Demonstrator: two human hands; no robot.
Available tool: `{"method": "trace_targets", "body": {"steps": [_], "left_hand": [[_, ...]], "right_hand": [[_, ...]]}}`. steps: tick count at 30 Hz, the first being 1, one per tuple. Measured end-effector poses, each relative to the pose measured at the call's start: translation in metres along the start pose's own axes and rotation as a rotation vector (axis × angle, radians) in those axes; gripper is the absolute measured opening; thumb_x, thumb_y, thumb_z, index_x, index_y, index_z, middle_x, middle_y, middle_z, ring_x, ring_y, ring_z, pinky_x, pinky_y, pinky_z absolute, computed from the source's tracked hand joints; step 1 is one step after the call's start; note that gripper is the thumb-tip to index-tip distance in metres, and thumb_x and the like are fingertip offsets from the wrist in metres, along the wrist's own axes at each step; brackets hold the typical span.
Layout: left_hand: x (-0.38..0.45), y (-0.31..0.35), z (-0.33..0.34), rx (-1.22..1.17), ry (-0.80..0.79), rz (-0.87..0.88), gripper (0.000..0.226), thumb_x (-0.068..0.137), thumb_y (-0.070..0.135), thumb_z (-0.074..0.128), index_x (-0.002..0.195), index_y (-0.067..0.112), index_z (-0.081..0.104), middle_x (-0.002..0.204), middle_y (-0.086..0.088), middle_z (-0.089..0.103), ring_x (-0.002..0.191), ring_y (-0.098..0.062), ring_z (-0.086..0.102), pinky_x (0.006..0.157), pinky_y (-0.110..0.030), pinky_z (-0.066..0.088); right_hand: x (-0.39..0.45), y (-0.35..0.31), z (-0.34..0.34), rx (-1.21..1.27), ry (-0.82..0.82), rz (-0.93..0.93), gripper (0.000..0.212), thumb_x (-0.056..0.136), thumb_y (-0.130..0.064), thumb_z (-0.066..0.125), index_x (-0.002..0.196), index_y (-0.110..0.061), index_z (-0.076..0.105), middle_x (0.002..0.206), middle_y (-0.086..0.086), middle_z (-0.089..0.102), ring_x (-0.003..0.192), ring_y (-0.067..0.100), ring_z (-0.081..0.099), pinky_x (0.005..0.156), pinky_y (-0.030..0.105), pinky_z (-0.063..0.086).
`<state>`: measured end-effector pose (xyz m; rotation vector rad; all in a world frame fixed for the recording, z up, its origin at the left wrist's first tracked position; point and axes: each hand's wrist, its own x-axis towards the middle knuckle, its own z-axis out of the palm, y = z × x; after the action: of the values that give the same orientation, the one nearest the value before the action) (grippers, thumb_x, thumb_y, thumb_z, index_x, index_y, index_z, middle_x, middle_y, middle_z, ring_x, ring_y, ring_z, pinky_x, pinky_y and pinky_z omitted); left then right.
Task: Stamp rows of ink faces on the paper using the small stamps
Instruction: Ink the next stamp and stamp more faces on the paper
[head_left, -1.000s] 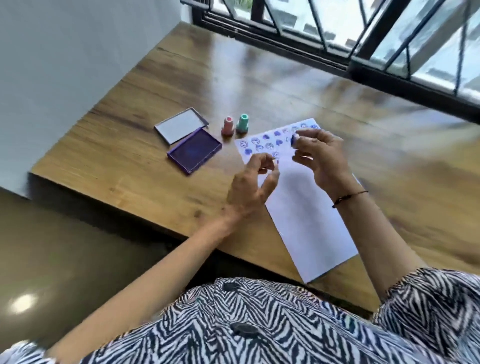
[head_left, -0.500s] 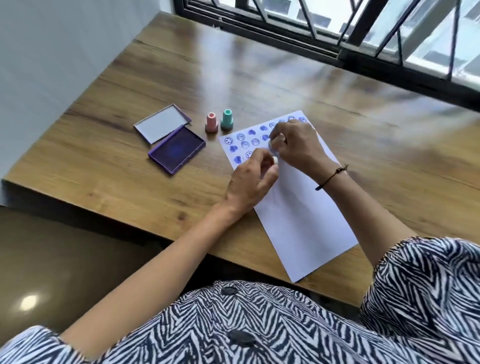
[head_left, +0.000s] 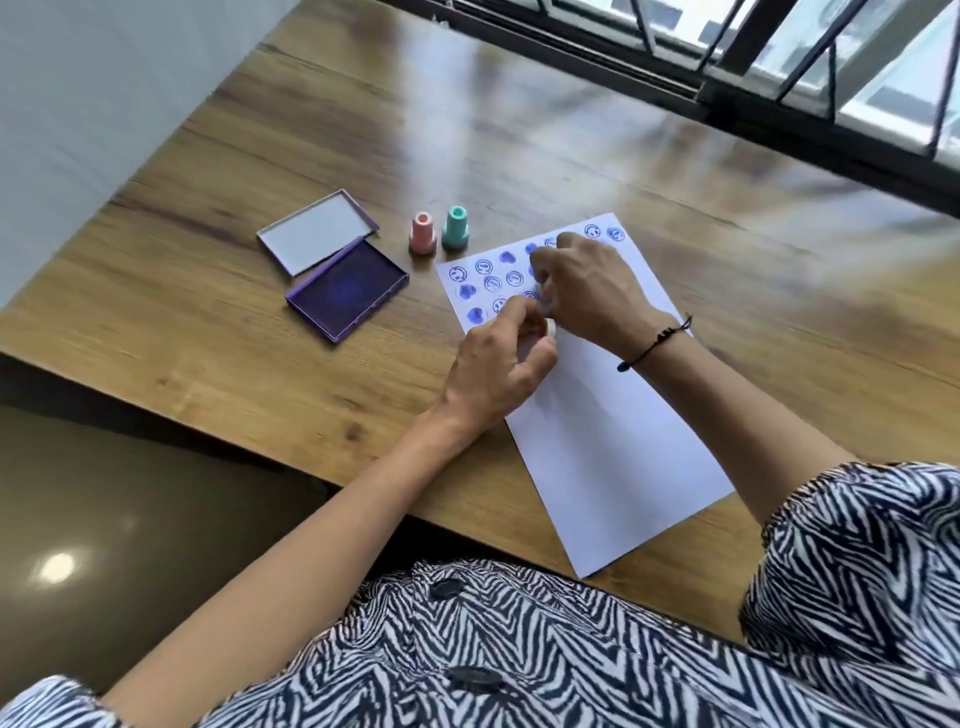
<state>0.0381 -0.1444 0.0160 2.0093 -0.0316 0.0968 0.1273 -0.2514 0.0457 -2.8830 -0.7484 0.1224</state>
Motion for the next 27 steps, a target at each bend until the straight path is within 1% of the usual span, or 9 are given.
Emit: {"method": "trace_targets", "body": {"steps": [4, 6, 9, 12, 17, 21, 23, 25, 27], "left_hand": [[0.000, 0.001, -0.001, -0.032, 0.012, -0.005, 0.029, 0.078, 0.026, 0.049, 0.099, 0.007, 0.056, 0.094, -0.010, 0.071, 0.091, -0.023, 0.067, 0.081, -0.036, 0.051], [0.001, 0.000, -0.001, -0.046, 0.010, -0.013, 0.029, 0.078, 0.026, 0.049, 0.098, 0.007, 0.057, 0.094, -0.010, 0.071, 0.090, -0.022, 0.067, 0.081, -0.035, 0.051], [0.001, 0.000, 0.000, -0.055, 0.017, -0.019, 0.028, 0.077, 0.025, 0.049, 0.096, 0.006, 0.057, 0.090, -0.011, 0.071, 0.087, -0.024, 0.066, 0.079, -0.035, 0.051], [0.002, -0.002, 0.000, -0.066, 0.013, -0.012, 0.027, 0.077, 0.024, 0.049, 0.095, 0.005, 0.057, 0.088, -0.010, 0.070, 0.084, -0.023, 0.066, 0.077, -0.031, 0.049], [0.003, -0.004, -0.001, -0.086, 0.017, 0.001, 0.026, 0.078, 0.025, 0.050, 0.094, 0.005, 0.057, 0.084, -0.003, 0.068, 0.081, -0.015, 0.064, 0.075, -0.024, 0.047], [0.002, -0.003, 0.000, -0.085, 0.011, 0.014, 0.026, 0.078, 0.025, 0.050, 0.093, 0.006, 0.057, 0.081, 0.004, 0.063, 0.076, -0.005, 0.059, 0.070, -0.015, 0.043], [0.004, -0.004, -0.001, -0.084, 0.010, 0.017, 0.026, 0.077, 0.026, 0.049, 0.092, 0.006, 0.057, 0.079, 0.005, 0.062, 0.071, 0.001, 0.055, 0.066, -0.008, 0.040], [0.003, -0.006, -0.001, -0.088, 0.005, 0.010, 0.026, 0.077, 0.026, 0.049, 0.092, 0.006, 0.057, 0.076, 0.006, 0.061, 0.069, 0.002, 0.052, 0.061, -0.001, 0.036], [0.000, -0.007, -0.001, -0.081, -0.001, 0.009, 0.027, 0.077, 0.027, 0.048, 0.092, 0.007, 0.056, 0.076, 0.004, 0.063, 0.069, -0.003, 0.055, 0.062, -0.003, 0.038]], "right_hand": [[-0.002, 0.001, -0.001, 0.037, -0.009, 0.013, 0.029, 0.074, -0.029, 0.056, 0.086, -0.004, 0.058, 0.093, 0.022, 0.056, 0.078, 0.041, 0.057, 0.070, 0.044, 0.049], [-0.001, 0.002, 0.000, 0.036, -0.002, 0.016, 0.029, 0.075, -0.031, 0.058, 0.086, -0.004, 0.058, 0.092, 0.022, 0.056, 0.077, 0.041, 0.056, 0.069, 0.044, 0.049], [-0.001, 0.002, 0.002, 0.048, 0.005, 0.022, 0.033, 0.074, -0.036, 0.052, 0.083, -0.004, 0.058, 0.089, 0.021, 0.056, 0.075, 0.040, 0.055, 0.067, 0.041, 0.045], [-0.003, 0.001, 0.003, 0.049, 0.019, 0.027, 0.038, 0.073, -0.040, 0.049, 0.083, -0.004, 0.057, 0.090, 0.021, 0.055, 0.072, 0.039, 0.054, 0.066, 0.042, 0.046], [-0.001, 0.001, 0.008, 0.003, 0.040, 0.036, 0.021, 0.081, -0.025, 0.055, 0.085, -0.005, 0.055, 0.092, 0.020, 0.054, 0.071, 0.039, 0.054, 0.064, 0.041, 0.047], [-0.001, 0.002, 0.010, 0.012, 0.045, 0.061, 0.021, 0.082, -0.026, 0.055, 0.084, -0.005, 0.055, 0.093, 0.020, 0.053, 0.067, 0.032, 0.047, 0.062, 0.038, 0.042], [0.001, 0.001, 0.008, 0.035, 0.015, 0.072, 0.023, 0.081, -0.029, 0.057, 0.085, -0.006, 0.056, 0.093, 0.019, 0.053, 0.069, 0.031, 0.046, 0.064, 0.038, 0.042], [0.001, 0.000, 0.005, 0.076, -0.046, 0.081, 0.025, 0.080, -0.030, 0.060, 0.086, -0.006, 0.057, 0.094, 0.019, 0.054, 0.077, 0.033, 0.051, 0.071, 0.040, 0.045], [-0.003, 0.001, 0.001, 0.167, -0.019, 0.111, 0.017, 0.080, -0.021, 0.060, 0.089, -0.006, 0.061, 0.097, 0.019, 0.058, 0.087, 0.033, 0.055, 0.076, 0.040, 0.047]]}}
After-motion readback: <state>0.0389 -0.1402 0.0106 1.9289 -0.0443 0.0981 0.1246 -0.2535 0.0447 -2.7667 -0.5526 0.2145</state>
